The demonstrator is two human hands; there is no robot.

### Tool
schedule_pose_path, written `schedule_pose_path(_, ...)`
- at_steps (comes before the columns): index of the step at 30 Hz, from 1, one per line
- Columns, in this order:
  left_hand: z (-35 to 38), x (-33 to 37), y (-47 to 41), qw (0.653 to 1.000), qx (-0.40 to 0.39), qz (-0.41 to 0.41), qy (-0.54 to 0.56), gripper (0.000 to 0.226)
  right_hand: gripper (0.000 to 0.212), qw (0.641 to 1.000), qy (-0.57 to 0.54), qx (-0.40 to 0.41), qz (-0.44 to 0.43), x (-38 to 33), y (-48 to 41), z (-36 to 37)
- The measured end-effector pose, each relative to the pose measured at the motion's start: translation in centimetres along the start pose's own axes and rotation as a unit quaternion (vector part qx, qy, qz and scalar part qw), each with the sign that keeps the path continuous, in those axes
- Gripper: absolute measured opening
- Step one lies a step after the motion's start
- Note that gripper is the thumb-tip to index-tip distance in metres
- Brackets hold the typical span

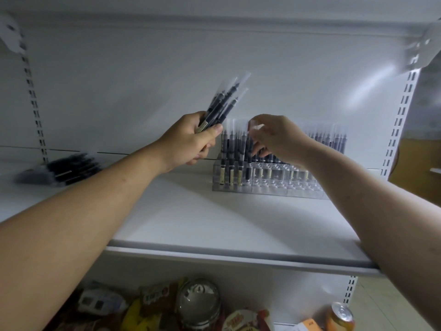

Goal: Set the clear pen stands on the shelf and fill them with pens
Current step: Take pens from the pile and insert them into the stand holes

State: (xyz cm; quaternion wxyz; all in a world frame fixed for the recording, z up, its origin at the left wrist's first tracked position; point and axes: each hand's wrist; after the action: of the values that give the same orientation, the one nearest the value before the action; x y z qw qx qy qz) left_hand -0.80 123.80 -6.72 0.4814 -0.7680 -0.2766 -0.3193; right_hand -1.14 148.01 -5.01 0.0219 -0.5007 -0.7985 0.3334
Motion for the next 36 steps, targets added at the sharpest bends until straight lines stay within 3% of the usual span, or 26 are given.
schedule_pose_path(8,0.0,0.1,0.1,1.000,0.004,-0.006,0.010,0.020,0.016,1.000,-0.005,0.015,0.024,0.7,-0.1,-0.3)
schedule_pose_path(13,0.2,0.9,0.2,0.993,-0.020,-0.031,0.113,0.017,0.022,0.989,0.002,0.145,-0.024,0.0,-0.3,-1.6)
schedule_pose_path(15,0.3,1.2,0.1,0.989,-0.038,-0.036,0.142,0.019,0.014,0.983,-0.066,0.165,-0.056,-0.5,-0.2,-2.0)
schedule_pose_path(18,0.5,1.2,0.2,0.987,-0.057,-0.041,0.148,0.020,0.014,0.971,-0.205,0.103,-0.064,-1.2,0.2,-1.9)
schedule_pose_path(22,0.8,1.3,0.3,0.991,-0.060,-0.045,0.111,0.022,0.022,0.968,-0.228,0.090,-0.054,-1.4,0.2,-1.5)
schedule_pose_path(25,0.8,1.4,0.5,0.992,-0.059,-0.050,0.096,0.022,0.019,0.947,-0.308,0.082,-0.031,-1.4,0.2,-1.6)
schedule_pose_path(29,0.4,1.0,0.3,0.993,-0.046,-0.053,0.098,0.024,0.017,0.904,-0.399,0.152,0.000,-0.9,-0.3,-2.8)
schedule_pose_path(33,0.4,0.8,0.2,0.994,-0.032,-0.046,0.095,0.019,0.017,0.929,-0.292,0.226,0.009,0.7,-0.8,-3.3)
schedule_pose_path(36,0.4,0.7,0.2,0.995,-0.010,-0.043,0.090,0.020,0.017,0.965,-0.161,0.205,-0.009,1.1,-0.6,-2.8)
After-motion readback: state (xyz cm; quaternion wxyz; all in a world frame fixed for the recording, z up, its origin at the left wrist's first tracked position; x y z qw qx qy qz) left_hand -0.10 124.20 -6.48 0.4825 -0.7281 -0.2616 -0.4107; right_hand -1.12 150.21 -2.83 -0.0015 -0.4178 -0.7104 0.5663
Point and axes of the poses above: each hand's wrist, its own y-axis away from the middle knuckle, its own z-axis out of the palm, x = y × z, and after that the axes turned 13 degrees about y, right-handed
